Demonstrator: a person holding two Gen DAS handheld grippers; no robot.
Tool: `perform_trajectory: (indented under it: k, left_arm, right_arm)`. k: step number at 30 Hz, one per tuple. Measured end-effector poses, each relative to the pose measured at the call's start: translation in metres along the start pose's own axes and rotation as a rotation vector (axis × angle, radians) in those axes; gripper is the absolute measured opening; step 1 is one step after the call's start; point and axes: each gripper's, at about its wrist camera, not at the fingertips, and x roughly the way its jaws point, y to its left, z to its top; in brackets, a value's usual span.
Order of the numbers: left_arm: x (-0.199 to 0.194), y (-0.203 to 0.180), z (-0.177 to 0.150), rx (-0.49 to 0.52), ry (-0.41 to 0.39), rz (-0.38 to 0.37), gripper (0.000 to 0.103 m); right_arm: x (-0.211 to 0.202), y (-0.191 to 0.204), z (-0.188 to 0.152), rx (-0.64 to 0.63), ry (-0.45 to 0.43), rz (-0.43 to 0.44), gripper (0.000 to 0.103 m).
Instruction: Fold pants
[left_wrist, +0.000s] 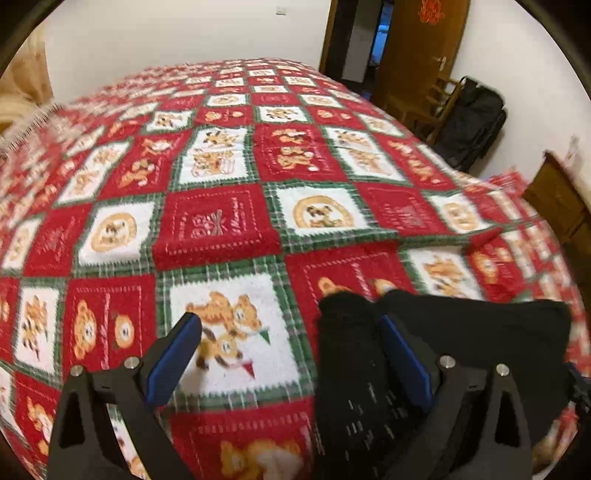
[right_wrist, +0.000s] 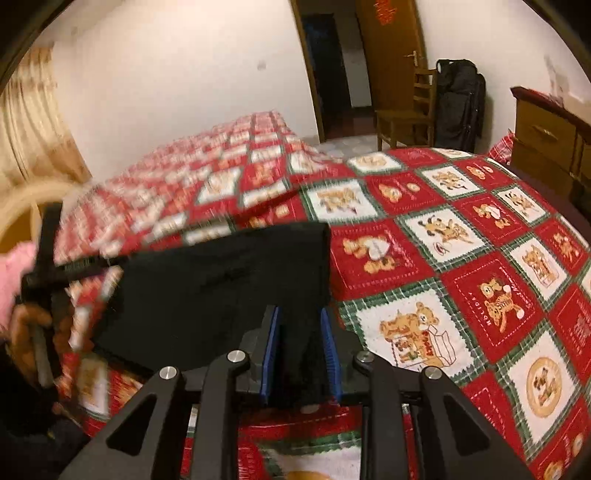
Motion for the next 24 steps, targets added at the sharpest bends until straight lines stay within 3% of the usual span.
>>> perform_trajectory:
  k: [1, 2, 3, 7, 11, 15, 24]
  left_arm:
    - [-0.006, 0.001, -0.002, -0.007, -0.002, -0.036, 0.098]
    - [-0.012, 0.002, -0.005, -0.007, -0.005, -0.079, 0.098]
    - [-0.016, 0.000, -0.008, 0.000, -0.009, -0.106, 0.098]
    - [-0.015, -0.019, -0.020, 0.053, 0.001, -0.163, 0.098]
    - [0.008, -0.029, -0.031, 0.064, 0.091, -0.140, 0.099]
    - [0.007, -0.028, -0.034, 0.060, 0.085, -0.146, 0.099]
    - [0.000, -0.036, -0.052, 0.091, 0.044, -0.144, 0.099]
  right_arm:
    - [-0.005, -0.001, 0.003, 0.026, -0.023, 0.021, 0.048]
    - [-0.008, -0.003, 0.006, 0.045, -0.041, 0.034, 0.067]
    - [-0.008, -0.004, 0.009, 0.056, -0.052, 0.040, 0.073]
    - [-0.001, -0.004, 0.014, 0.060, -0.041, 0.027, 0.072]
    - [0.000, 0.016, 0.012, -0.034, -0.046, 0.024, 0.072]
    - [0.004, 0.027, 0.009, -0.118, -0.031, -0.020, 0.071]
    - [0.023, -0.020, 0.007, 0.139, -0.005, 0.025, 0.071]
